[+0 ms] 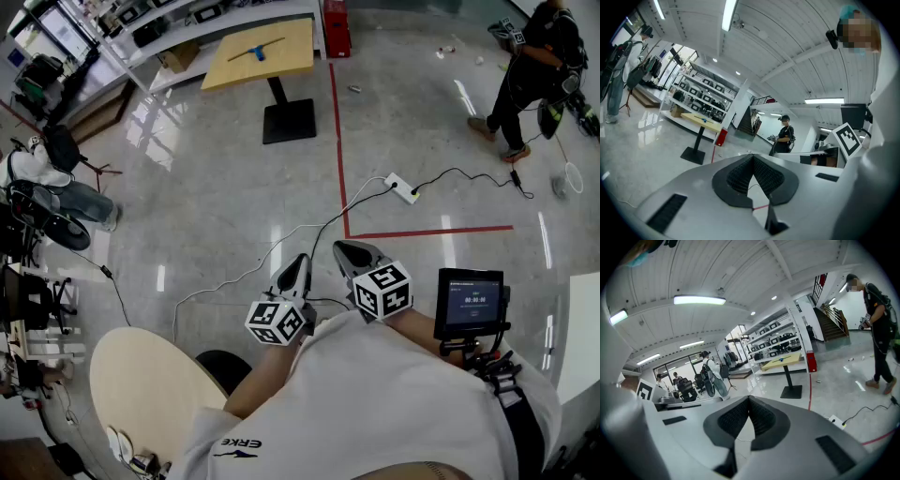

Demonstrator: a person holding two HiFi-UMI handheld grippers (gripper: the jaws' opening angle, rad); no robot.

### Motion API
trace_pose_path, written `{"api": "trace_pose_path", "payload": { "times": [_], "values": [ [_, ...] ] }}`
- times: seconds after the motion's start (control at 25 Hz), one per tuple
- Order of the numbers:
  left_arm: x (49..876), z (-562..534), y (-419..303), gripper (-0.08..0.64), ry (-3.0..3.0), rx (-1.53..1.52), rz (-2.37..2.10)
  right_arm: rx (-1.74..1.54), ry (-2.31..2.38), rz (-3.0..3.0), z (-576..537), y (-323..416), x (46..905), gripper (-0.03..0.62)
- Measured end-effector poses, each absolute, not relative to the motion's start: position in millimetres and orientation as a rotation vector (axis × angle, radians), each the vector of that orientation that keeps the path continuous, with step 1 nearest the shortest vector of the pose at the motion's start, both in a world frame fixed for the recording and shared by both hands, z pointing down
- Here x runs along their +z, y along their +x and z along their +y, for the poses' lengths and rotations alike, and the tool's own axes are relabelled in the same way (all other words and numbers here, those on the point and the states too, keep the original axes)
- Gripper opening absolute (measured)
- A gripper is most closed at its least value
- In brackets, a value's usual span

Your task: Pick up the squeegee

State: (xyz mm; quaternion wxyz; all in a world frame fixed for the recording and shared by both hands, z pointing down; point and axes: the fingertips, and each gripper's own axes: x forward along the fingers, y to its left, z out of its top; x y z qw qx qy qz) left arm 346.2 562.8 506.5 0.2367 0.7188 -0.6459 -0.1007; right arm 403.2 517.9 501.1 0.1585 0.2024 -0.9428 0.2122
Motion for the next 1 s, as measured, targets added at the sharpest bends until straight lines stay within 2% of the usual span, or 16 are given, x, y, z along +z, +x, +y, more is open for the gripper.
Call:
{"api": "trace_pose_path", "payload": {
  "times": [0.36,0.64,1.0],
  "values": [
    [504.6,561.2,345.4,0.005,1.972,-0.273,-1.771,0.580,0.553,-2.698,517.7,399.4,499.6,0.003],
    [519.2,593.7,295.7,0.005,1.966,-0.283,-1.770,0.592,0.553,-2.701,549.3,351.5,512.5,0.003],
    [515.7,601.3,290.9,0.005,1.935,-0.299,-1.797,0.619,0.536,-2.705,552.4,350.0,509.0,0.003]
  ]
}}
